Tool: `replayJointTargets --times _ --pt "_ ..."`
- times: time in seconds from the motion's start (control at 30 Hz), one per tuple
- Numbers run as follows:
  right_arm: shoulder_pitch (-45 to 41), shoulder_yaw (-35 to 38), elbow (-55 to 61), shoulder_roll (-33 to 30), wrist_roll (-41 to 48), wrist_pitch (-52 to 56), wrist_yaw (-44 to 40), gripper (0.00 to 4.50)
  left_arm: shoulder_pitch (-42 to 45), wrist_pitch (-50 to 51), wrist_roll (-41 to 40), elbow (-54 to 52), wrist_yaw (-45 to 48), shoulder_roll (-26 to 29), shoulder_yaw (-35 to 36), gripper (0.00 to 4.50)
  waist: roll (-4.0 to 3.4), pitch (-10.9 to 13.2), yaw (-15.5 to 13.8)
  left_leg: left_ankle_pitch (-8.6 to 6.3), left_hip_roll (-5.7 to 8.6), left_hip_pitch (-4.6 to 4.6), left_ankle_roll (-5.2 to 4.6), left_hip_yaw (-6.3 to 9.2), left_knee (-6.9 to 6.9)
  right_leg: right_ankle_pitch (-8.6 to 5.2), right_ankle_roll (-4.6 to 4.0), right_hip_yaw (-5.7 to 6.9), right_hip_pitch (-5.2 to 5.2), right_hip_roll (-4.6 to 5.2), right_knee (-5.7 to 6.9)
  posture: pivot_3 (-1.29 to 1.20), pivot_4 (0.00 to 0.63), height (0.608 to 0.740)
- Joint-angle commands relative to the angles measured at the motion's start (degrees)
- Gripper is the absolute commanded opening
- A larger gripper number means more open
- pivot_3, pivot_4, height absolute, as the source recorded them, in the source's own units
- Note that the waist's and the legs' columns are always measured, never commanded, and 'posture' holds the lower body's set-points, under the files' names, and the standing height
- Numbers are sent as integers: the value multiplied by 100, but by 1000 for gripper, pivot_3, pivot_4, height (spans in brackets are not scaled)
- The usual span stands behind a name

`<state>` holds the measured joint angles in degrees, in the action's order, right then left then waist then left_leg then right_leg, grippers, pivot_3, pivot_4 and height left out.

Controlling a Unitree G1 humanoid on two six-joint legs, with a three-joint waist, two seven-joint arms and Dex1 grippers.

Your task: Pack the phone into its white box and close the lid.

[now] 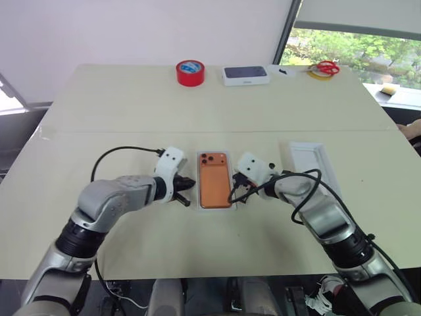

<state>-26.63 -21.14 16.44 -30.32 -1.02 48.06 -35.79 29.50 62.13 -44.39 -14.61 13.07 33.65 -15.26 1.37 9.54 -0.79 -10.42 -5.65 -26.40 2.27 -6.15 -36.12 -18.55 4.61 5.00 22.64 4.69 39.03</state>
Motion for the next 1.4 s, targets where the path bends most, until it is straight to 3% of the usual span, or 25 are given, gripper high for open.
replayJointTargets --times 0.03,0.27,0.57,0.77,1.03,1.23,1.4 --pt "-49 78 342 -77 34 32 -86 0 208 39 178 71 313 -395 -161 37 0 0 -6 0 0 0 -1 0 -1 0 0 0 -1 1 0 0 150 730" --pt "316 371 757 -700 190 100 -420 0 783 158 560 670 941 -1315 -575 37 0 0 -85 -3 4 0 -6 3 -9 0 2 2 -8 3 -1 0 150 730" --pt "1472 1352 1213 -1625 324 121 -702 0 1334 -136 1364 1703 1652 -2529 -1221 37 -1 -1 -174 -9 9 1 -16 3 -17 -1 3 3 -19 6 -7 0 150 730" --pt "1959 1770 1322 -1807 346 84 -677 0 1328 -26 1593 1875 1914 -2828 -1126 37 -5 -4 -144 -9 7 6 -16 6 -15 -1 3 3 -20 5 -7 0 150 730" --pt "2139 2169 1341 -2004 435 36 -797 0 1277 46 1800 1834 2020 -2716 -894 37 -5 -3 -143 -9 7 5 -16 7 -15 -1 3 3 -20 5 -7 0 150 730" --pt "2678 3030 1566 -2440 743 -312 -1206 0 1281 203 1656 1448 2150 -2238 -327 37 -6 -2 -125 -9 7 5 -16 8 -13 -1 3 3 -17 4 -6 0 150 730" --pt "2444 3616 1283 -2536 1212 16 -1376 0 938 -50 1679 675 2345 -1669 -140 37 -9 -3 -105 -8 3 10 -15 8 -11 -1 3 1 -20 2 -5 0 150 730"
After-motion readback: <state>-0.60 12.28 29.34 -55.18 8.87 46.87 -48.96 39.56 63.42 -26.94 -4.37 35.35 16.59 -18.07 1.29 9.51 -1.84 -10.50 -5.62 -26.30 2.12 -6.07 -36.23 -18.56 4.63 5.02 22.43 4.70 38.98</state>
